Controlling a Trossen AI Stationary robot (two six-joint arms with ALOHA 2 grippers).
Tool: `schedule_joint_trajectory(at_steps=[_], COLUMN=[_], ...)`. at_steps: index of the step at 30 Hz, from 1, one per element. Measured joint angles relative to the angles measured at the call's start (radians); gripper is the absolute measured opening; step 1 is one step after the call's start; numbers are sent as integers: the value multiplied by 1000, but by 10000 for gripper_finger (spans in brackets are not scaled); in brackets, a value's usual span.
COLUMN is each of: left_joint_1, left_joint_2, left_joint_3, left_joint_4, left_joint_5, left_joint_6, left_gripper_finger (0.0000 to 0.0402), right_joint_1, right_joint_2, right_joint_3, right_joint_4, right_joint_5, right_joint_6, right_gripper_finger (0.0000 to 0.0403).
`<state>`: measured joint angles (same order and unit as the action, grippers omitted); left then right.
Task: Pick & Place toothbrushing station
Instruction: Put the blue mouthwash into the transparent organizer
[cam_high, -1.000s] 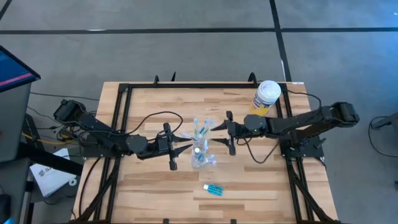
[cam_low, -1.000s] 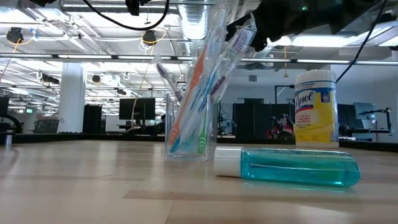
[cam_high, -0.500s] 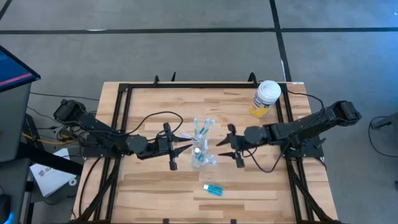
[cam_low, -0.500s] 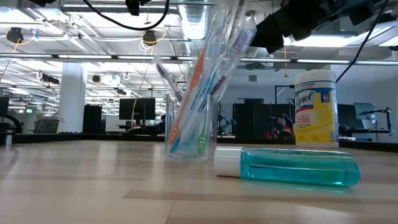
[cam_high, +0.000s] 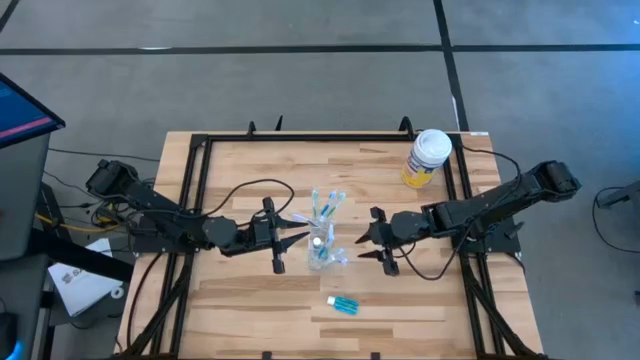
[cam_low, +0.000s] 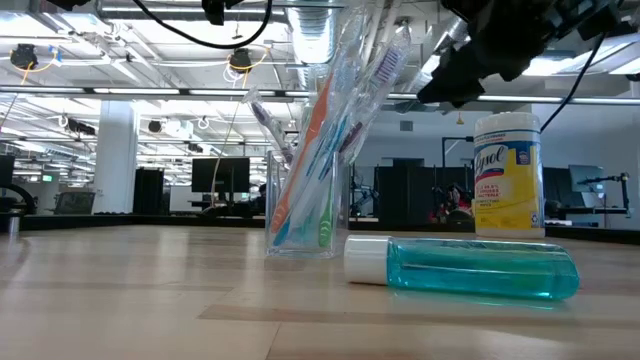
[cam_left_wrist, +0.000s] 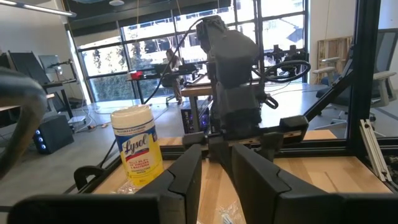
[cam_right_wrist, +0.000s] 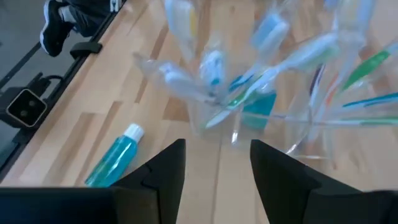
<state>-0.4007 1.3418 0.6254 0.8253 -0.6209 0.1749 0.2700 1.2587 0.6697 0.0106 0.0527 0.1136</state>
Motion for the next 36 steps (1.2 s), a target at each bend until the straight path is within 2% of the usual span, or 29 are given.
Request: schedule_joint_trajectory(at_steps=[14,28,32,36], left_joint_1=[0,0,0,0], left_joint_2=[0,0,0,0], left_joint_3=[0,0,0,0], left_joint_4=[0,0,0,-1], left_joint_5=[0,0,0,0], left_joint_6=[0,0,0,0], left_gripper_finger=[86,86,86,86], right_joint_1=[109,209,229,241], right_joint_2=[6,7,42,138], right_joint_3=[0,0,0,42], right_joint_4=[-27,-25,-6,-12], right_joint_5=[0,35,36,16], right_joint_6=[98,190,210,210], right_gripper_finger=[167,136,126,120])
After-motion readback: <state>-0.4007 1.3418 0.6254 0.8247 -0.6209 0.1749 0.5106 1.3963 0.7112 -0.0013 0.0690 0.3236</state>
